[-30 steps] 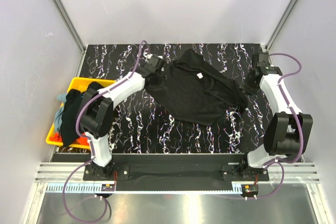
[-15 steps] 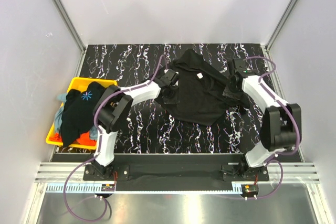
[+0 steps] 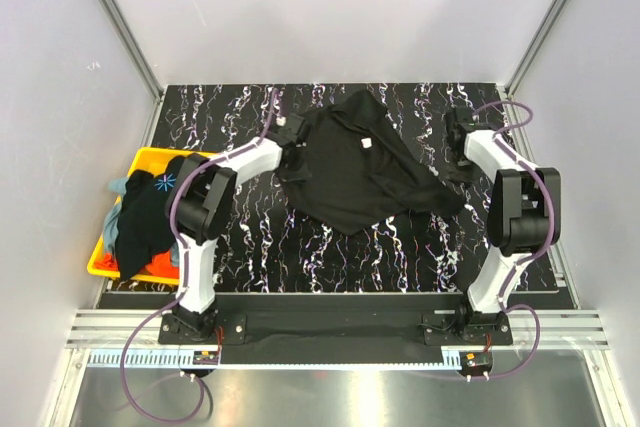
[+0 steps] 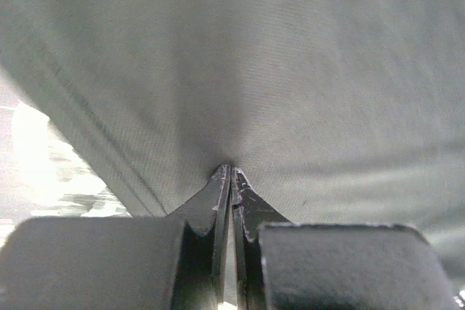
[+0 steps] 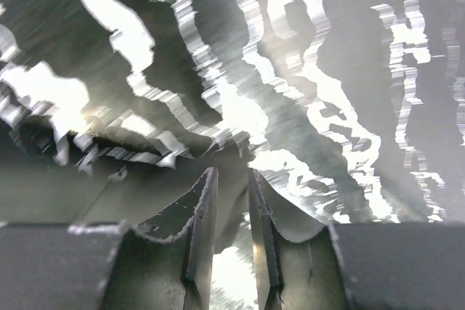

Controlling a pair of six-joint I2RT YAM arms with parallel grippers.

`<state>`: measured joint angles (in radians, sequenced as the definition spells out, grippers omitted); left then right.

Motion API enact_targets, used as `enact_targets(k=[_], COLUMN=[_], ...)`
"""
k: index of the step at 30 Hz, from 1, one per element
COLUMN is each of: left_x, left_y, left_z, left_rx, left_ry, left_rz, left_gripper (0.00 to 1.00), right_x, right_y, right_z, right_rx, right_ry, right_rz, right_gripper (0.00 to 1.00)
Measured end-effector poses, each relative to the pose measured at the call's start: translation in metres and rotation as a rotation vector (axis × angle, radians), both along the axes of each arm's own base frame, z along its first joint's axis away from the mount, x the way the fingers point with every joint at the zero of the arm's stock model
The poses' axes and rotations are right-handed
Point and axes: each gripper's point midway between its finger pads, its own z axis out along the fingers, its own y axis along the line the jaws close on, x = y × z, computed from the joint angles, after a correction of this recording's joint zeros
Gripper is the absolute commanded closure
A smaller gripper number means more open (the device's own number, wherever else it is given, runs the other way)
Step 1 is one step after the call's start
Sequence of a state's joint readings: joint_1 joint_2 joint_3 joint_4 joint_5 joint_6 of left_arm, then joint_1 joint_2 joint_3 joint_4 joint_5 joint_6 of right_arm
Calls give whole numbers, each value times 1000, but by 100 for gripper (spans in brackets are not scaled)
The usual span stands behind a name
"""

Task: Fold and stack the t-shirts
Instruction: Flatten the tshirt out

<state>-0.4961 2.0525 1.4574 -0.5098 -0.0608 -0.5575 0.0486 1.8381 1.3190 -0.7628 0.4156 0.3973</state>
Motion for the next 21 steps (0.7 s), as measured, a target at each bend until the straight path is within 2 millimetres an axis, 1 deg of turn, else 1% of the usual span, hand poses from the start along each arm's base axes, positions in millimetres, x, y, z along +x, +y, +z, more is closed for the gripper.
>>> enact_targets(k=[1, 3, 6, 8, 9, 11, 12, 13, 14, 15, 17, 19, 20, 21], left_x=[5, 19, 48, 64, 71, 78, 80, 79, 76, 71, 58, 33, 19, 5], left_y=[11, 28, 43, 45, 43, 34, 27, 22, 16, 11, 3, -4, -6, -8], left_z=[0, 1, 5, 12, 19, 35, 44, 53, 63, 75, 99, 124, 133, 139], left_rx=[21, 44, 48, 32, 18, -24, -51, -72, -93, -113, -145, -176, -192, -210], left_ry=[4, 8, -11, -30, -47, -75, -91, -103, -110, -125, -158, -185, -194, -206], left_rz=[21, 55, 78, 69, 54, 18, -2, -20, -38, -55, -85, -113, -124, -136], left_gripper=[92, 91, 87, 81, 79, 73, 72, 69, 66, 65, 64, 62, 60, 54], right_x=[0, -1, -2, -4, -5, -6, -7, -8, -11, -14, -27, -46, -56, -66], right_y=[-8, -18, -17, -12, -8, 4, 13, 25, 42, 56, 90, 116, 125, 132], right_z=[1, 2, -1, -1, 1, 9, 15, 23, 32, 38, 48, 46, 42, 35], right_rx=[-8, -13, -5, 11, 17, 36, 45, 57, 71, 83, 121, 160, 175, 191], right_ry=[-4, -4, 6, 17, 16, 2, -13, -32, -58, -73, -101, -94, -83, -64], right_rz=[-21, -47, -48, -36, -27, 2, 25, 58, 104, 139, 224, 283, 301, 313], right_gripper=[70, 70, 70, 70, 71, 71, 71, 71, 73, 73, 74, 73, 70, 68])
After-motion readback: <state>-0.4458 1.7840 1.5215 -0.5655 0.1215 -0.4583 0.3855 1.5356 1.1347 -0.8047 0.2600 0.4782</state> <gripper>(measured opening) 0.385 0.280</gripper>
